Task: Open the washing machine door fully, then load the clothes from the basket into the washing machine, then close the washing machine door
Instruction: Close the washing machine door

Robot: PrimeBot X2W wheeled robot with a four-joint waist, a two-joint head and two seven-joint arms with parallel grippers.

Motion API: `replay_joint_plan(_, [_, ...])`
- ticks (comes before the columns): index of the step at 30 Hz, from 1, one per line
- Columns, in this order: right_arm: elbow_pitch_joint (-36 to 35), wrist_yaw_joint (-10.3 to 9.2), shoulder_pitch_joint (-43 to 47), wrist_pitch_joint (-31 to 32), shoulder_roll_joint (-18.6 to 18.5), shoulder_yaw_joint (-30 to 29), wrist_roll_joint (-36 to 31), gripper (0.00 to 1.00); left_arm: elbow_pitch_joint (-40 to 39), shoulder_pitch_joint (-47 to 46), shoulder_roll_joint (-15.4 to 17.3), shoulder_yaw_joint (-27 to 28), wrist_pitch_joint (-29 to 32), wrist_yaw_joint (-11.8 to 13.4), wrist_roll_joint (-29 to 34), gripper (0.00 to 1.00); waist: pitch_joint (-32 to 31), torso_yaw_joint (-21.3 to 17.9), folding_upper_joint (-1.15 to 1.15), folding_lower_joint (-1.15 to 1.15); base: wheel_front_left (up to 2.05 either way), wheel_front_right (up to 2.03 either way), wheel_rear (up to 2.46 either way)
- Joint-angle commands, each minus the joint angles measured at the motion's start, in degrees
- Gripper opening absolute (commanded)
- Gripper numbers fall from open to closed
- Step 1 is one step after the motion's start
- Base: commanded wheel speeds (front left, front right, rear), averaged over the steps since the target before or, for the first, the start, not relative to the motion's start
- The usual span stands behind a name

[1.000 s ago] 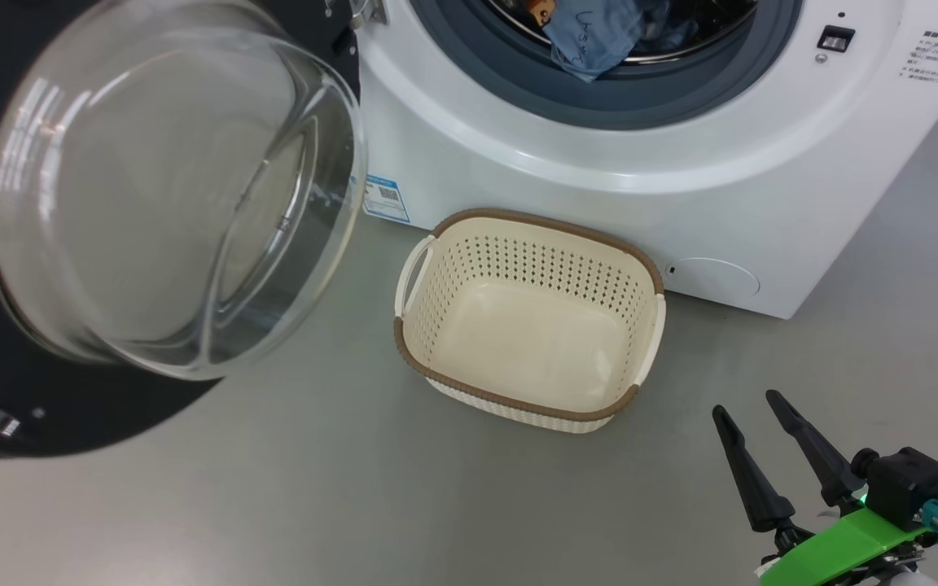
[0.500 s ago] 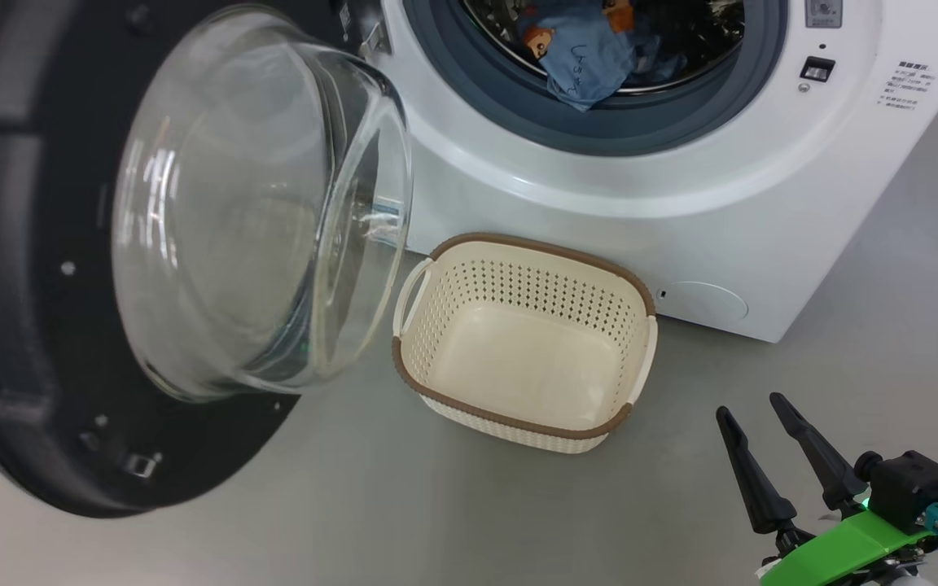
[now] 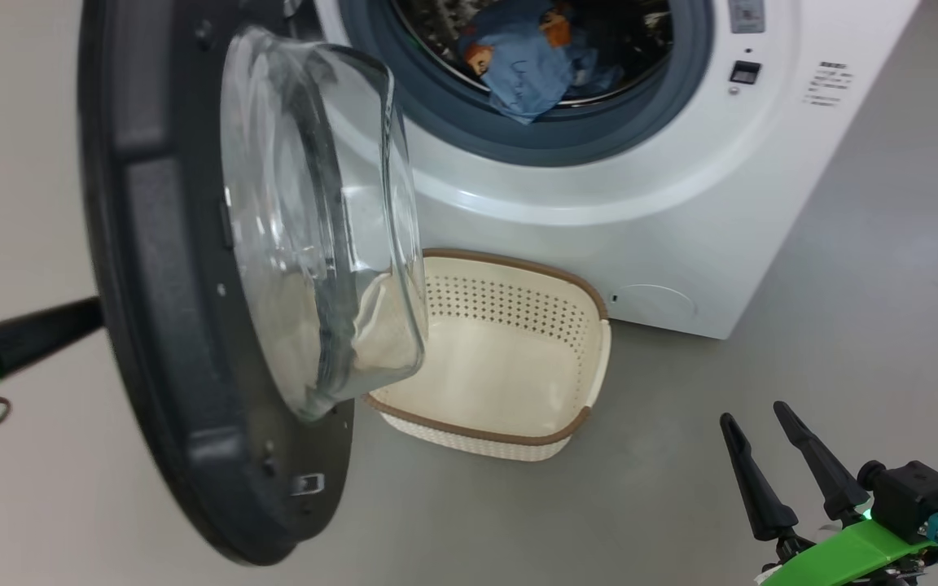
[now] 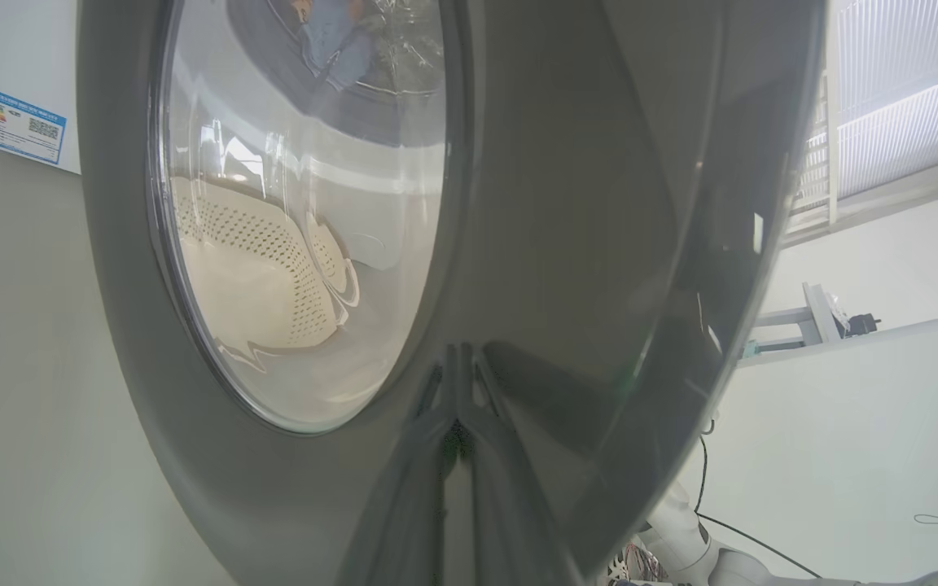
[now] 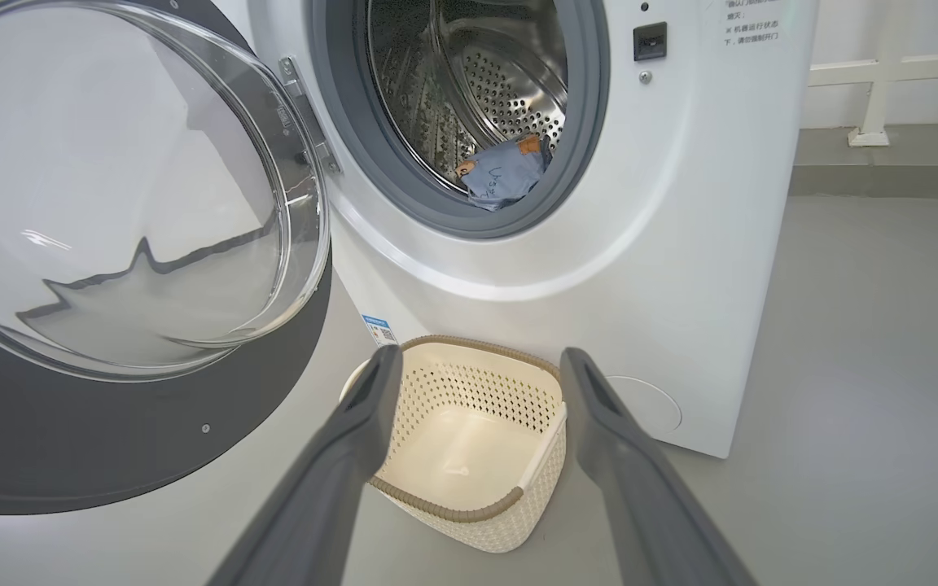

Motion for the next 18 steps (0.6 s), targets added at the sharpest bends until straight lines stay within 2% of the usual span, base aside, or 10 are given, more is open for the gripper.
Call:
replay_joint_plan(1, [-1.46, 0.09, 0.55, -0.28, -0.16, 0.88, -0.36, 1.0, -2.38, -2.59, 1.8, 1.66, 0.76, -0.43, 0.44, 0.0, -0.63, -2.07, 0.0, 0.0, 0.0, 0.0, 0.0])
replay_joint_plan(15, [-1.72, 0.09, 0.74, -0.28, 1.75, -0.15, -0.6, 1.0, -2.14, -5.98, -4.2, -1.41, -3.06, -0.43, 4.34, 0.0, -1.63, -12.91, 0.0, 0.0, 0.0, 0.0, 0.0])
replay_joint_plan(18, [-1.73, 0.09, 0.59, -0.28, 1.9, -0.31, -0.63, 1.0, -1.96, -6.64, -5.11, -1.84, -4.28, -0.43, 5.23, 0.0, -1.51, -14.16, 0.0, 0.0, 0.0, 0.0, 0.0])
